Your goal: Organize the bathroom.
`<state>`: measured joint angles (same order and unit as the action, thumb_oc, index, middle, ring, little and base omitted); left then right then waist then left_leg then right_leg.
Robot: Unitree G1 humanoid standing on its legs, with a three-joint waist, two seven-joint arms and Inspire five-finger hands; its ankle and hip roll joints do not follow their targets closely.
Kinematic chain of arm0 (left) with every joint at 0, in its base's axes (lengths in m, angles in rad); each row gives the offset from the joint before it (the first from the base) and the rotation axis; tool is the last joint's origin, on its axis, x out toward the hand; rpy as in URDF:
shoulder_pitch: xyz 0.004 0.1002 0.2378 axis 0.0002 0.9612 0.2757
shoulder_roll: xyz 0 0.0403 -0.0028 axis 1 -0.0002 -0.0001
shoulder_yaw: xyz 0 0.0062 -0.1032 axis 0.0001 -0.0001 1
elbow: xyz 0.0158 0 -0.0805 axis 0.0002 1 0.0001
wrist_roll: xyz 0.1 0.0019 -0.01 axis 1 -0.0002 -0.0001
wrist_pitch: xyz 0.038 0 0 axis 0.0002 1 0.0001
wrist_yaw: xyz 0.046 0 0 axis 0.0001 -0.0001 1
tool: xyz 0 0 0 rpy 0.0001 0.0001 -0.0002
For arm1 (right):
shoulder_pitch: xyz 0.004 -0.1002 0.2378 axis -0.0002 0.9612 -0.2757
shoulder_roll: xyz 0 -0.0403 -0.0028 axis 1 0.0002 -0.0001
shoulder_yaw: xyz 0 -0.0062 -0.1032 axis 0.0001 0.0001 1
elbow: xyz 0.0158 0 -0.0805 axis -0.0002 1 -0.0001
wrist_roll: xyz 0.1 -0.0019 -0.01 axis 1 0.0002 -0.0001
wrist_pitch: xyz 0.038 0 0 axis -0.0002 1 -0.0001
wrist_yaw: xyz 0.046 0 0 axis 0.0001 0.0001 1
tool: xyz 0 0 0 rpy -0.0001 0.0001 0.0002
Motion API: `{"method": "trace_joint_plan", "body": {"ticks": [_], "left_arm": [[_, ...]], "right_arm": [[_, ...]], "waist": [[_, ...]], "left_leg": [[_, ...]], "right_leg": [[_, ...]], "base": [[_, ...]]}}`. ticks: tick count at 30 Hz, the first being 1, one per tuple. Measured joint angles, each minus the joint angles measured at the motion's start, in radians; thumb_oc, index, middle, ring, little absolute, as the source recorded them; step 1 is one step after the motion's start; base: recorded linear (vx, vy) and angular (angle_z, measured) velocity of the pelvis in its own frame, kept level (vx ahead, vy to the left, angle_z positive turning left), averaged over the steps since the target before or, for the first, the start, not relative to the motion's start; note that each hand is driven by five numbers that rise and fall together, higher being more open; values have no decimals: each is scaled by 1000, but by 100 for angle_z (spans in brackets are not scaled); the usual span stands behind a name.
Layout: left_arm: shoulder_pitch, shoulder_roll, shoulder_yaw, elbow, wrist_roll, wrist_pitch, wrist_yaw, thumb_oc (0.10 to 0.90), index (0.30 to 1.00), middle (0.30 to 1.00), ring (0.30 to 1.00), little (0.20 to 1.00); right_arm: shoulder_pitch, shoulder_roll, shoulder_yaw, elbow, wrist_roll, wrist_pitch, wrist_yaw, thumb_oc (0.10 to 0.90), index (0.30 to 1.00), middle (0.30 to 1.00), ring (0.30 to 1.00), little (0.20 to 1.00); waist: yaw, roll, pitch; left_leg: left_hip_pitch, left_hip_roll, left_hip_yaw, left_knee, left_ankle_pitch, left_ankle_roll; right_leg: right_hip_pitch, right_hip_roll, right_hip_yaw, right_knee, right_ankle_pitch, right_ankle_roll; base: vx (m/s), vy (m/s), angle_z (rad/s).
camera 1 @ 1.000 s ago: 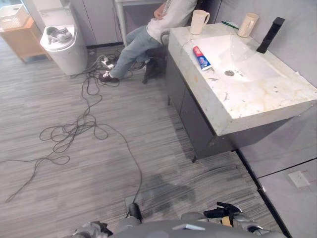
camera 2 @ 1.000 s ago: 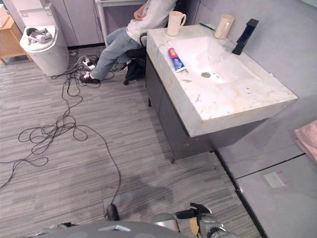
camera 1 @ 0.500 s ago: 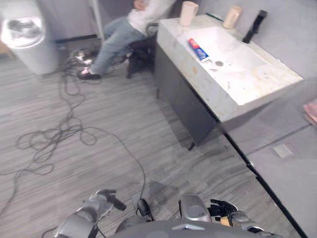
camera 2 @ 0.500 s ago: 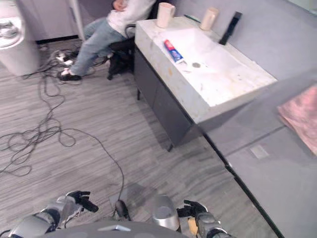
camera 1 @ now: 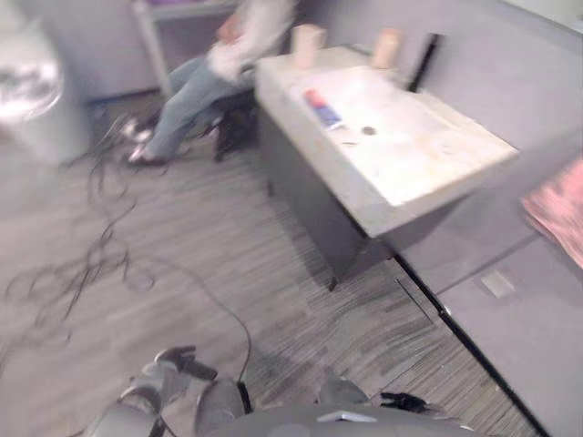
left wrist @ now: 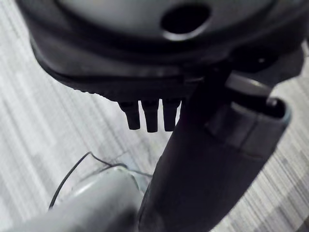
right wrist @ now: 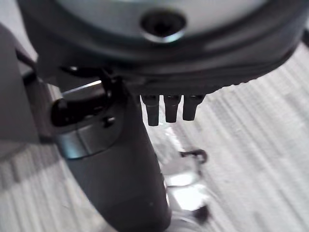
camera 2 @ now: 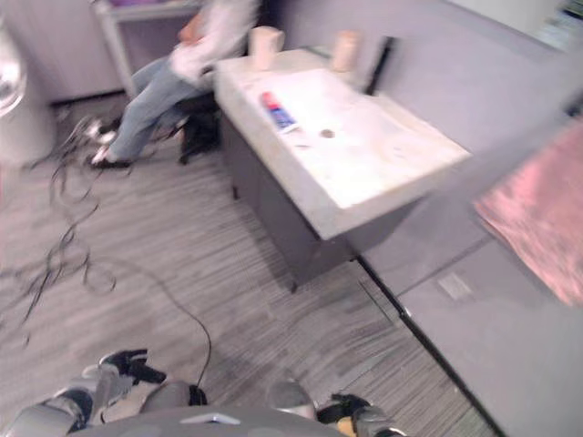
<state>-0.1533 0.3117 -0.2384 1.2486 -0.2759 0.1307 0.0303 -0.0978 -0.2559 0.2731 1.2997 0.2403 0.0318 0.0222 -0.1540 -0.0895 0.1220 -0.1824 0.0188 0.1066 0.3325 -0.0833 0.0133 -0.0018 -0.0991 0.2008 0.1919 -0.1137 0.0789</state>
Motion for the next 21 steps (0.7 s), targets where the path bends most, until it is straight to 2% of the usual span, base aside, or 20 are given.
{"method": "trace_joint_plan", "body": {"ticks": [1,2,3,4,6,9,10,11,12,14,15,16,17,18,19,20,21], "left_arm": [[6,-30,-10,-2,-17,-5,10,800,900,900,900,900],[8,-39,-11,-2,-33,-4,12,800,900,900,900,900],[20,-52,-13,-1,-38,-15,9,800,900,900,900,900],[18,-64,-21,-2,-37,-29,4,800,900,900,900,900],[2,-71,-22,-2,-32,-43,-13,800,900,900,900,900],[8,-71,-23,3,-32,-36,-17,800,900,900,900,900],[12,-70,-25,6,-32,-29,-17,800,900,900,900,900],[37,-64,-27,8,-32,-18,-15,800,900,900,900,900],[56,-61,-25,14,-32,-16,-16,800,900,900,900,900],[78,-60,-20,24,-32,-17,-16,800,900,900,900,900],[78,-60,-20,24,-32,-17,-16,800,900,900,900,900],[79,-55,-19,21,-32,-18,-14,800,900,900,900,900],[88,-60,-21,22,-29,-21,-13,800,900,900,900,900],[87,-61,-25,21,-28,-22,-13,800,900,900,900,900],[88,-59,-28,20,-28,-25,-12,800,900,900,900,900],[87,-54,-27,20,-28,-29,-13,800,900,900,900,900],[96,-38,-20,23,-30,-36,-13,800,900,900,900,900]], "right_arm": [[-41,-25,9,-19,-1,-19,-2,800,900,900,900,900],[-51,-21,12,-27,-1,-21,-5,800,900,900,900,900],[-54,-11,13,-47,-1,-20,-5,800,900,900,900,900],[-28,-2,14,-61,0,-23,-5,800,900,900,900,900],[4,13,11,-55,3,-15,-11,800,900,900,900,900],[44,16,10,-47,-2,4,-12,800,900,900,900,900],[50,15,9,-45,-7,4,-12,800,900,900,900,900],[52,15,9,-36,-14,2,-11,800,900,900,900,900],[46,10,-5,-39,-25,-5,-11,800,900,900,900,900],[69,-15,-27,-38,-29,-18,-11,800,900,900,900,900],[69,-15,-27,-38,-29,-18,-11,800,900,900,900,900],[81,-18,-33,-38,-28,-19,-12,800,900,900,900,900],[83,-25,-47,-37,-28,-26,-15,800,900,900,900,900],[79,-29,-52,-35,-31,-27,-24,800,900,900,900,900],[78,-44,-54,-35,-31,-33,-31,800,900,900,900,900],[77,-51,-53,-35,-39,-36,-31,800,900,900,900,900],[80,-50,-51,-37,-38,-41,-30,800,900,900,900,900]], "waist": [[3,35,4],[12,28,-1],[10,23,-11],[-9,9,-19],[-24,-10,-31],[-47,-11,-32],[-45,-4,-28],[-34,14,-16],[-36,30,-9],[-41,66,-3],[-41,66,-3],[-30,78,-1],[-26,101,0],[-10,116,-1],[23,136,-3],[32,134,-4],[48,108,-18]], "left_leg": [[34,-42,-81,-136,22,28],[57,-63,-105,-167,39,35],[85,-60,-90,-203,61,35],[100,-46,-73,-235,90,9],[132,-45,-48,-313,117,8],[183,-38,-35,-395,154,7],[197,-34,-19,-408,160,7],[221,-20,36,-417,158,7],[229,-10,62,-417,152,6],[231,-5,93,-417,147,11],[231,-5,93,-417,147,11],[238,-7,98,-418,141,4],[240,18,122,-419,154,8],[239,36,150,-418,162,-1],[233,68,171,-417,148,-7],[234,79,178,-413,152,-12],[231,78,190,-407,143,-29]], "right_leg": [[-36,30,45,-7,35,0],[-54,31,74,1,40,1],[-61,34,79,-5,52,11],[-61,40,72,-15,53,12],[-73,25,43,-29,61,20],[-86,23,22,-22,65,23],[-87,26,9,-19,77,27],[-102,32,-71,-23,121,34],[-94,28,-105,-42,136,41],[-69,14,-130,-113,164,40],[-69,14,-130,-113,164,40],[-60,11,-167,-138,173,26],[-51,2,-192,-153,159,34],[-71,3,-217,-107,137,21],[-110,-9,-253,-11,110,16],[-117,-27,-256,17,89,14],[-108,-62,-256,17,77,14]], "base": [[64,217,-222],[64,197,-194],[72,174,-122],[78,154,-76],[49,89,-15],[-41,34,-23],[-68,-17,-86],[-101,-45,-107],[-120,-71,-111],[-68,-48,-40],[-61,-83,-19],[-110,-194,-20],[-127,-228,-39],[-117,-272,-64],[-66,-160,-68],[-120,-297,-74],[-90,-225,-50]]}}
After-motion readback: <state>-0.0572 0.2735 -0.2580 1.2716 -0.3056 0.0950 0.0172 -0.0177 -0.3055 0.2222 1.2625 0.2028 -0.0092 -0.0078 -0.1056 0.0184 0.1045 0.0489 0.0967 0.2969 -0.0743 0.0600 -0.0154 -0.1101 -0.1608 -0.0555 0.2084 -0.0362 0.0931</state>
